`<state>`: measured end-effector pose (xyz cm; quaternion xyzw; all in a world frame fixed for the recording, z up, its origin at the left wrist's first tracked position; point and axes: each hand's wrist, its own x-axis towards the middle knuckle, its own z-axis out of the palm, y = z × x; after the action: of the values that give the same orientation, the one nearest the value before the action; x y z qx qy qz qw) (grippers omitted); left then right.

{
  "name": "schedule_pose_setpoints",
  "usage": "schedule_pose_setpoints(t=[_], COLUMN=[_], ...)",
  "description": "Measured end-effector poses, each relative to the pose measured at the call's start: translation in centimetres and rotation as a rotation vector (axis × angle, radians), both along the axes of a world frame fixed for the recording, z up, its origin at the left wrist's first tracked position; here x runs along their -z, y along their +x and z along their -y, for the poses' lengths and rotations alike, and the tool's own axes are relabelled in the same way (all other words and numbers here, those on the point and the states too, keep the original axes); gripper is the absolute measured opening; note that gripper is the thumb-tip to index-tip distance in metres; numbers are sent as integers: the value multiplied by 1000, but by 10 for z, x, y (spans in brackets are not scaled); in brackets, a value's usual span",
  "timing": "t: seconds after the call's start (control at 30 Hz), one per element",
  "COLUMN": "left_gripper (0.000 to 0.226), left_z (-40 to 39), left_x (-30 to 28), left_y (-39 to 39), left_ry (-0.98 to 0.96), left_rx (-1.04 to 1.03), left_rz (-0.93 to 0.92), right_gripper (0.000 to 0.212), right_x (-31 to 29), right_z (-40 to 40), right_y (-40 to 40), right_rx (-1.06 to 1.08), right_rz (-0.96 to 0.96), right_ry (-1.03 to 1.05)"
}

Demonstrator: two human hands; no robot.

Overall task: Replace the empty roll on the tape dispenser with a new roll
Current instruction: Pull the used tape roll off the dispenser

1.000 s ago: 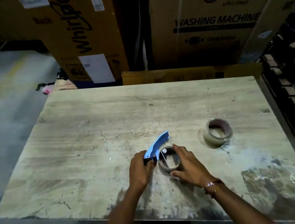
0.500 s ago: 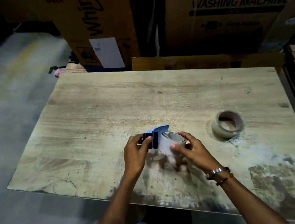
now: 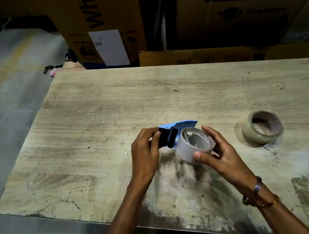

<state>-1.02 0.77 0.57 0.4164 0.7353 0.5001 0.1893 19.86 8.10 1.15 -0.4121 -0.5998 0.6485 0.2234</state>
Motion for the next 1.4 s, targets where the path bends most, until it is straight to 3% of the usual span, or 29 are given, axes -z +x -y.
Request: schedule_pose_setpoints(t=[0.1,0.2,0.47,0.57,0.63,0.83,1.0,1.13,1.3,1.4], left_gripper=[15,15,22,19,31,43,49,55,49,39], left_z=[-6,-7,-7,-7,-5,3,17,31,54,65], left_x=[23,50,78,74,70,65,70,76,82,84], left_y=[-9,-14,-23,-30,-33,-33,-25,-17,-8,0], left_ry=[32,37,118,92,72,137,137,134,148,195], left_rx=[-9,23,240,289,363,528,544,550,542,530], left_rz=[44,77,588,534,511,380,349,337,391,551], right_gripper=[94,94,88,86,89,93,94,83,79,82], right_x=[19,42,92,99,101,104,106,101,93,95], right_z=[-2,-6,-10,-10,-9,-13,-7,8,28,39], right_y=[-10,-18,-25,-21,-17,-7,-6,-11,-10,-9], right_rx=[-35,-81,-111,-130,-145,-166,-156,-141,-53,24], right_rz=[32,45,79,107,128,106,110,64,1,1], right_ry=[142,315,765,956,1018,1109,1172,1242,1167,1105])
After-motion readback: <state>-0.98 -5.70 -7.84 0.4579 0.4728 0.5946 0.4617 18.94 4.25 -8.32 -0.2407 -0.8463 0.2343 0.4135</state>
